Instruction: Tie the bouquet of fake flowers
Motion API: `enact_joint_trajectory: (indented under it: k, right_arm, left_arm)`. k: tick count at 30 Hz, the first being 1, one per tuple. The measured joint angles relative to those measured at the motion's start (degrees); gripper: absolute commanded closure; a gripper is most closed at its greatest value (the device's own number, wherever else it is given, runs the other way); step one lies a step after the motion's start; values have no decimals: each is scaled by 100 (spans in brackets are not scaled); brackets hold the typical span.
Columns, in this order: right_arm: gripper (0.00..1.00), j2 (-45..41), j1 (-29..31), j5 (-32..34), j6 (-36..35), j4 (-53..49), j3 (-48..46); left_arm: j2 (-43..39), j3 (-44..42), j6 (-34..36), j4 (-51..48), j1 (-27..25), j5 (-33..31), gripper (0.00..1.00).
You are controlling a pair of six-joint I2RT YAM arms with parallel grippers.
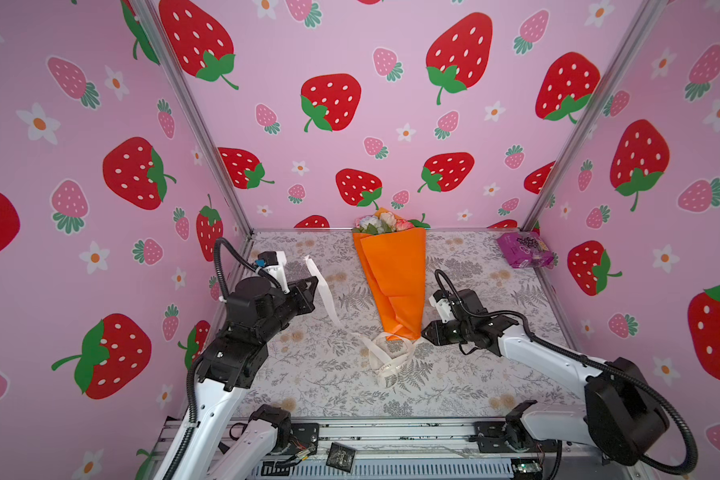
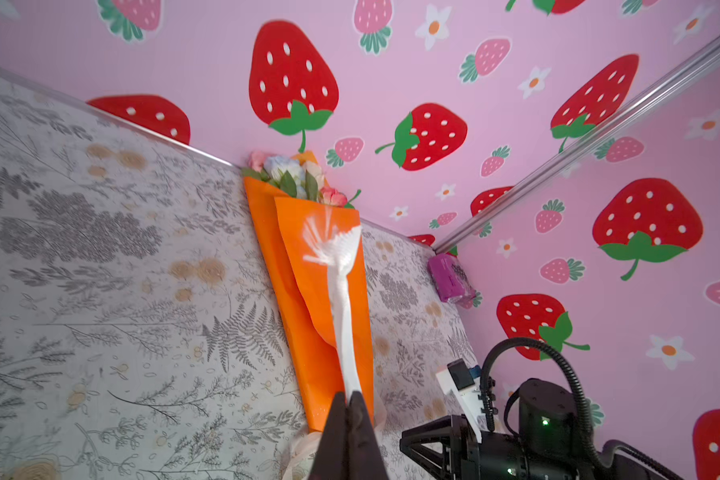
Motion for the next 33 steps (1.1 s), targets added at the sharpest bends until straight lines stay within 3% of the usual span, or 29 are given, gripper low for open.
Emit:
enact_joint_trajectory:
  k: [3,8,16,19,23,29,33]
  right_arm:
    - [57,109,55,192,350,52,-144]
    - [54,337,103,409,901,310,-354]
    - [53,828,107,568,1526,949,-354]
    - [58,988,109,570,1648,1139,-345]
    - [82,1056,107,640,1777,1193,-354]
    - [97,874,111,942,1821,914,-391]
    - [100,87,111,1357,1790,481,-391]
  left_arm:
    - [-131,404,428,-599,35,-702,100]
    - [-382,887,1106,-1351,76,-1690,100]
    - [-348,949,1340,-1687,87,-1987,100]
    - [-321,839,1300,-1690,87,-1912,100]
    - [-260,789,1274,-1687,87,-1849,100]
    - [-251,778,1274,-1685,87,-1849,100]
    - [-247,778,1279,-1694,87,-1888,100]
